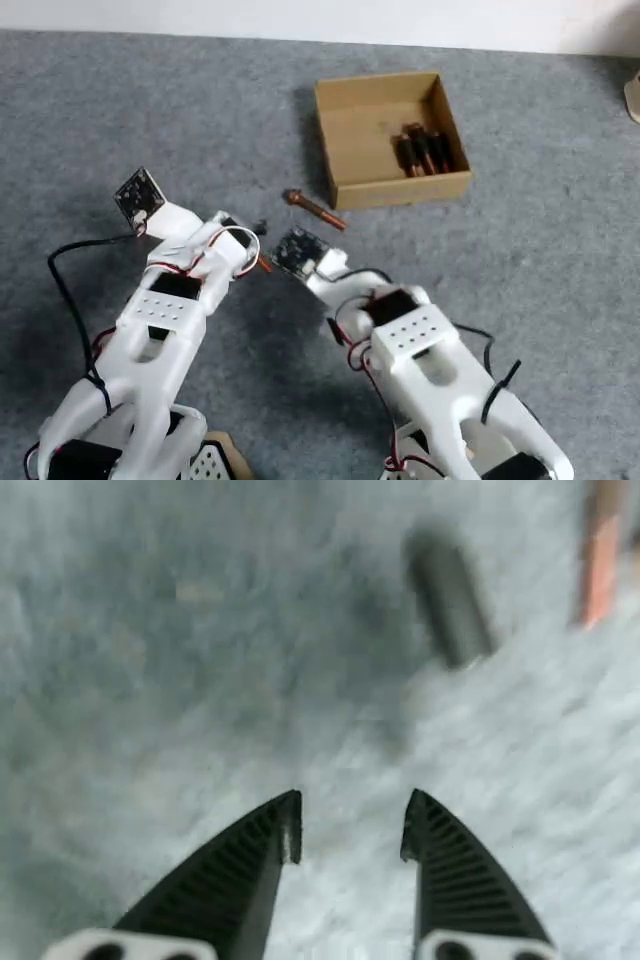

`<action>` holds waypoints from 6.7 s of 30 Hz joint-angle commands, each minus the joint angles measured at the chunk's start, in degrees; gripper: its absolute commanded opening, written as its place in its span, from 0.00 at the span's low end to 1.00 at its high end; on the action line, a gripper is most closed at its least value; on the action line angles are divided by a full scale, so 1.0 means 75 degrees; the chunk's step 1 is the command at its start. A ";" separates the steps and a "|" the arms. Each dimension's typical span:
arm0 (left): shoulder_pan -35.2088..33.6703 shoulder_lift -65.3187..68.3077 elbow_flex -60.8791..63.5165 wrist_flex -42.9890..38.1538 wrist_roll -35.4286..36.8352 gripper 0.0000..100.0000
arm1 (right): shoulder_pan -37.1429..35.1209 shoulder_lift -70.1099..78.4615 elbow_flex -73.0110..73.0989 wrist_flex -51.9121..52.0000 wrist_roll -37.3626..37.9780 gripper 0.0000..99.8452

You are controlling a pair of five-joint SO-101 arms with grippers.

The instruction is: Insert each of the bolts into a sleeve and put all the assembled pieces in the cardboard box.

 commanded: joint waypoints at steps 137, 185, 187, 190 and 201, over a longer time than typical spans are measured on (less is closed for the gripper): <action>0.0041 -0.0252 0.0862 -0.1336 -0.3575 0.00 | 0.1073 0.1952 -0.1424 -0.2010 0.1536 0.20; 0.0932 -0.0252 0.1119 -0.1336 -0.4056 0.00 | 0.0440 0.6207 -0.4495 -0.0451 0.3610 0.18; 0.0932 -0.0252 0.1119 -0.1336 -0.4056 0.00 | 0.0440 0.6570 -0.4730 -0.0451 0.3610 0.11; 0.0932 -0.0252 0.1119 -0.1336 -0.4056 0.00 | 0.0451 0.7051 -0.5023 -0.0440 0.3599 0.00; 0.0932 -0.0252 0.1119 -0.1336 -0.4056 0.00 | 0.0486 0.6793 -0.5140 -0.0451 0.2872 0.00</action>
